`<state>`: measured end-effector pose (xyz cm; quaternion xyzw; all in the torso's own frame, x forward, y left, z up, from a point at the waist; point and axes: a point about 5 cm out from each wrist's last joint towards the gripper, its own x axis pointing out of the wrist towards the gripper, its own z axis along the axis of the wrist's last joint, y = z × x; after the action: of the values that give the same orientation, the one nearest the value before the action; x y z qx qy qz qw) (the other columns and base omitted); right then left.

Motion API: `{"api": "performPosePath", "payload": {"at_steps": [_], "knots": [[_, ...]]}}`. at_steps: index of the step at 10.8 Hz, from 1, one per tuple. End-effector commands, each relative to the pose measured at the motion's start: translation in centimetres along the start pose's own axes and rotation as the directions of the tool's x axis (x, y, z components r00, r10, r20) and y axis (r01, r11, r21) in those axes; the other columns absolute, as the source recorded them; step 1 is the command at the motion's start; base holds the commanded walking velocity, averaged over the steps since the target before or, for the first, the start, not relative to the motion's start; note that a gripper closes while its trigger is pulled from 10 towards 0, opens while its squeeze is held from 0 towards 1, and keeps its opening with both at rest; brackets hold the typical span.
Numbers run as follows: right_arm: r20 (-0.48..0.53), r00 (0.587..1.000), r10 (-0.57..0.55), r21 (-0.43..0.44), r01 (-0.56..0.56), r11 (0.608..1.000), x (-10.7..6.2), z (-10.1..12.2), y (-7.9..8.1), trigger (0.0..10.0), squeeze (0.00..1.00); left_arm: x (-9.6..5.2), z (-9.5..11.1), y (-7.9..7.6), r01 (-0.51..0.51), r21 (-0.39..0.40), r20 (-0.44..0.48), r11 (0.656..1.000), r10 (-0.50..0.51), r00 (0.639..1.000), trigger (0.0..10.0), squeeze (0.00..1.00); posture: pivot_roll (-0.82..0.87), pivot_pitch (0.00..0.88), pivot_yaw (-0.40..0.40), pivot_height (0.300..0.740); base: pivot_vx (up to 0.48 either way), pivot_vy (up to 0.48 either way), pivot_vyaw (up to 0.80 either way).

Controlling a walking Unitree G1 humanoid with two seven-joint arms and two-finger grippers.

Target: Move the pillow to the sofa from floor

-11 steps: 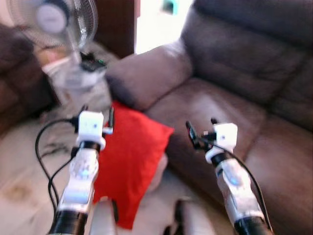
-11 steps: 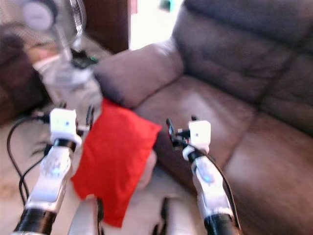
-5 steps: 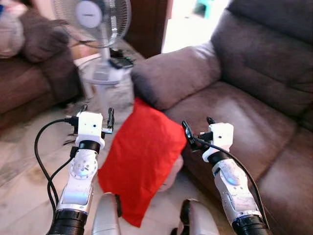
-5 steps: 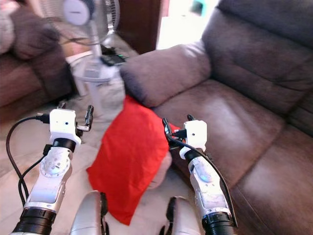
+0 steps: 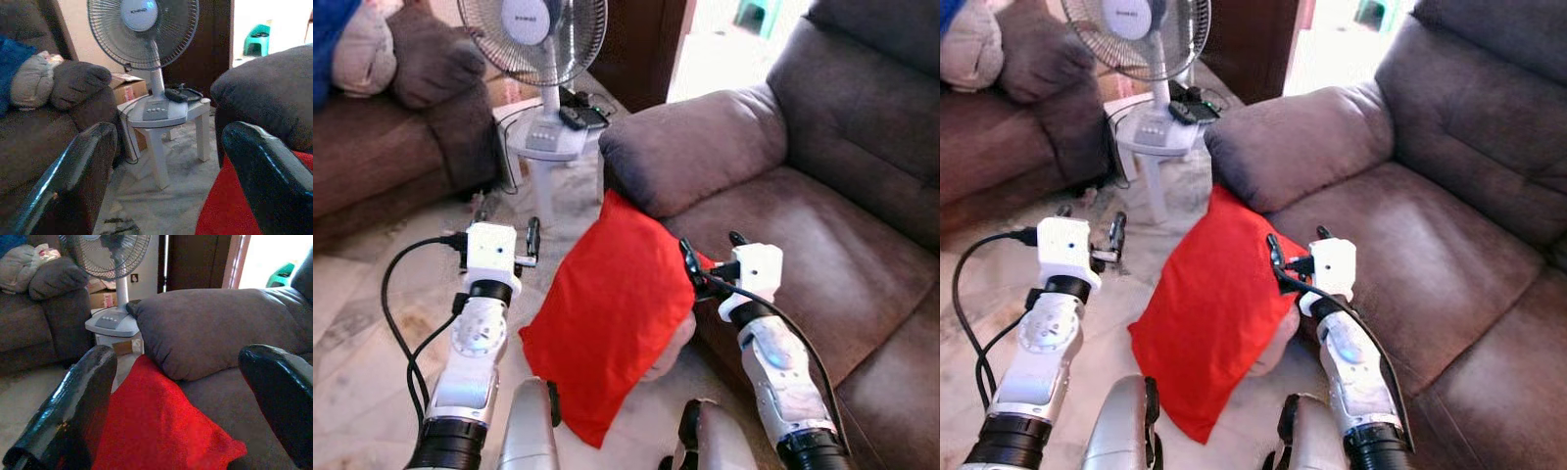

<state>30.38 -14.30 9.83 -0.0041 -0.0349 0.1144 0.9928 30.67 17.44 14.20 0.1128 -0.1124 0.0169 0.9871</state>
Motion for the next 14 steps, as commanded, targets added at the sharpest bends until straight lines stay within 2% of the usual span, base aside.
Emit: {"api": "performPosePath", "payload": {"at_steps": [1,3,6,9,10,14], "knots": [[0.007,1.000,-0.015,0.006,0.015,1.000,-0.16,0.18,-0.40,10.0,0.00,0.06,-0.26,-0.31,0.014,0.003,-0.021,1.000,-0.014,1.000,10.0,0.00,0.05,0.086,-0.097,0.597,0.000,0.000,0.00],[-0.001,1.000,-0.001,-0.028,0.001,1.000,-0.24,0.01,-0.22,10.0,0.00,0.09,-0.35,-0.30,0.018,0.009,-0.031,1.000,-0.018,0.999,10.0,0.00,0.05,0.091,-0.095,0.597,0.000,0.000,0.00],[0.004,1.000,-0.011,-0.027,0.011,1.000,-0.17,0.10,-0.26,10.0,0.00,0.16,-0.62,-0.07,0.008,0.023,-0.054,1.000,-0.007,0.999,10.0,0.00,0.05,0.097,-0.093,0.597,0.247,0.000,0.00],[-0.010,1.000,0.004,-0.072,-0.005,0.997,-0.23,-0.06,-0.15,10.0,0.00,0.19,-0.63,-0.06,0.004,0.022,-0.058,1.000,-0.003,0.998,10.0,0.00,0.05,0.098,-0.093,0.597,0.251,0.000,0.16],[-0.006,1.000,-0.019,-0.015,0.019,1.000,-0.28,-0.16,-0.28,10.0,0.00,0.18,-0.65,-0.06,0.006,0.023,-0.060,1.000,-0.004,0.998,10.0,0.00,0.05,0.099,-0.092,0.597,0.251,0.000,0.00],[-0.017,0.999,-0.032,-0.035,0.031,0.999,-0.14,-0.24,-0.50,10.0,0.00,0.31,-0.71,-0.11,0.010,0.025,-0.068,1.000,-0.009,0.998,10.0,0.00,0.05,0.098,-0.088,0.597,0.252,0.000,0.00]]}}
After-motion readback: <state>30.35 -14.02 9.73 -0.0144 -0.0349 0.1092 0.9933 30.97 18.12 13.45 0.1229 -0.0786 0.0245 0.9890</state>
